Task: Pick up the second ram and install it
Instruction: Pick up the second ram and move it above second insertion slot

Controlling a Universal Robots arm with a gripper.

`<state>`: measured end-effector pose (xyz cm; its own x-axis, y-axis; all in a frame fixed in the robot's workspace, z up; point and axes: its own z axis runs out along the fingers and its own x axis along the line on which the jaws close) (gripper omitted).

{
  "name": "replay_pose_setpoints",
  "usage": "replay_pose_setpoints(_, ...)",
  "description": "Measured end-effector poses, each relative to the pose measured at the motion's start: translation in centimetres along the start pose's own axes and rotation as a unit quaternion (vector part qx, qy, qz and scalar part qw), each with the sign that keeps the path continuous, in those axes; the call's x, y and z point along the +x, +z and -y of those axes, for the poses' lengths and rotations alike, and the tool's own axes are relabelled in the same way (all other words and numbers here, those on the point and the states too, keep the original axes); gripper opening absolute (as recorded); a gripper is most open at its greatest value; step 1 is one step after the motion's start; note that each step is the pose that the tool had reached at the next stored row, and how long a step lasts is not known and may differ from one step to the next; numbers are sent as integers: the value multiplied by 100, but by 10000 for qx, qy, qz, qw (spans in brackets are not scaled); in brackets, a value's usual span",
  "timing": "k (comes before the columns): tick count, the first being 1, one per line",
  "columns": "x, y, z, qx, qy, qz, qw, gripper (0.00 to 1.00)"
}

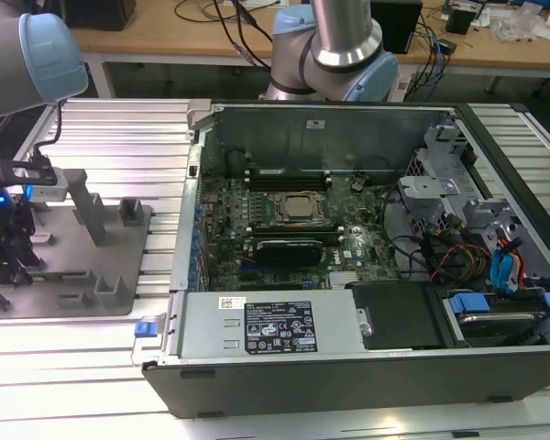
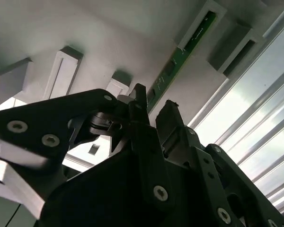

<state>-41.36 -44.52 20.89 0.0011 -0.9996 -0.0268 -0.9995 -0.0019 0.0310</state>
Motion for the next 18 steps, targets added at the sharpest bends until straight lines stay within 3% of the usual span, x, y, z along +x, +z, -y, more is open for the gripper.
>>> replay_pose_setpoints(4,-2,1,0,1,0,0,10000,33)
replay_pose_setpoints(5,-3,1,0,1,-1,0,10000,24)
replay_pose_setpoints(6,-3,1,-1,0,0,0,10000,24)
replay_pose_setpoints(7,-4,1,-1,1,-1,0,10000,16)
replay_pose_setpoints(11,-6,1,-1,0,-1,0,10000,16)
replay_pose_setpoints(13,-7,2,-1,1,-1,0,10000,9)
replay_pose_setpoints(18,-9,2,-2,1,-2,0,10000,9)
